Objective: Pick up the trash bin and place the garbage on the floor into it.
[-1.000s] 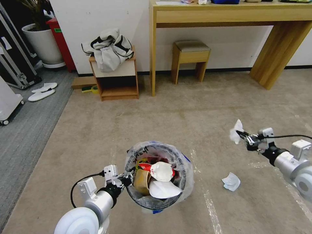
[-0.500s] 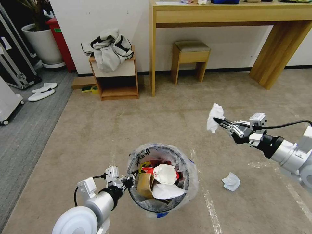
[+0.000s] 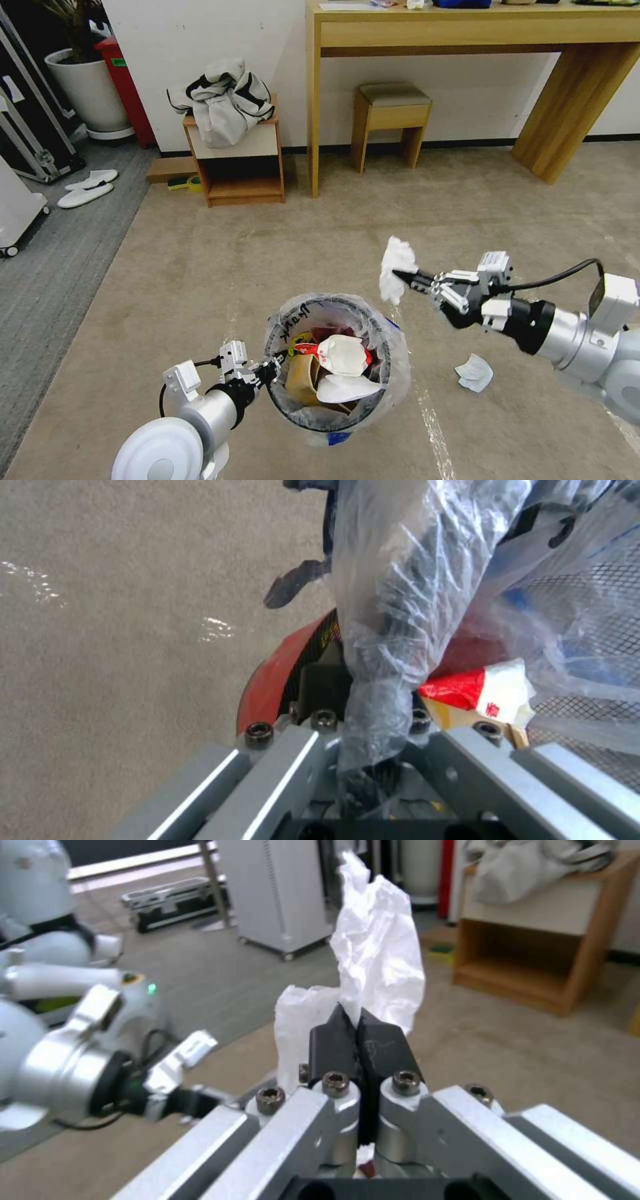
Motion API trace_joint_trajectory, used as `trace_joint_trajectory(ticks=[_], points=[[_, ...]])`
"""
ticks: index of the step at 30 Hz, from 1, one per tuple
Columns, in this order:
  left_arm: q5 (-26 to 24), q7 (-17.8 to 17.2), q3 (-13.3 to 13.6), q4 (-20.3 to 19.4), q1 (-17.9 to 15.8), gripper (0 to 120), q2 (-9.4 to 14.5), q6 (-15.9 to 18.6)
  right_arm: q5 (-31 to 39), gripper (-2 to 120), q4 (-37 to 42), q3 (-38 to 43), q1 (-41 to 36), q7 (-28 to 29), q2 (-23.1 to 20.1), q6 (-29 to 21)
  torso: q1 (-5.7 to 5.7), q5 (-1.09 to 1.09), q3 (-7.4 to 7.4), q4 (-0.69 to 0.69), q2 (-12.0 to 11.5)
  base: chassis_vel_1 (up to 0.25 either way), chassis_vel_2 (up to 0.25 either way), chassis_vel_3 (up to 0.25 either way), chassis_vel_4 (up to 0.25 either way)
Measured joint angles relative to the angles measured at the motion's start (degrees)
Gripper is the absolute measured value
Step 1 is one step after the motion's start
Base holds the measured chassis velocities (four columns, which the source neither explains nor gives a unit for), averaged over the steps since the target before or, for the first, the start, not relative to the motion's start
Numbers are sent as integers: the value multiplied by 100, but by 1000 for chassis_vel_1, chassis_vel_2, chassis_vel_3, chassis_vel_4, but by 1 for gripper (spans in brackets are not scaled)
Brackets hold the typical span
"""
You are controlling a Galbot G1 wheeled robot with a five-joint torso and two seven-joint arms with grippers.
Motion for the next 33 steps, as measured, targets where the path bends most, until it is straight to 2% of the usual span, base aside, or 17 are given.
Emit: trace_joint_trajectory(ticks=[18,33], points=[[37,37,139,-100,31,1,-105,8,-601,0,-99,-890,134,-285,-29,-108,0,1,0,0,0,0,0,0,0],[147,63,297,-270,185,1,-243,25,-1047,0,-371,-1508,283,-395,33,-107,0,1,0,0,0,0,0,0,0]])
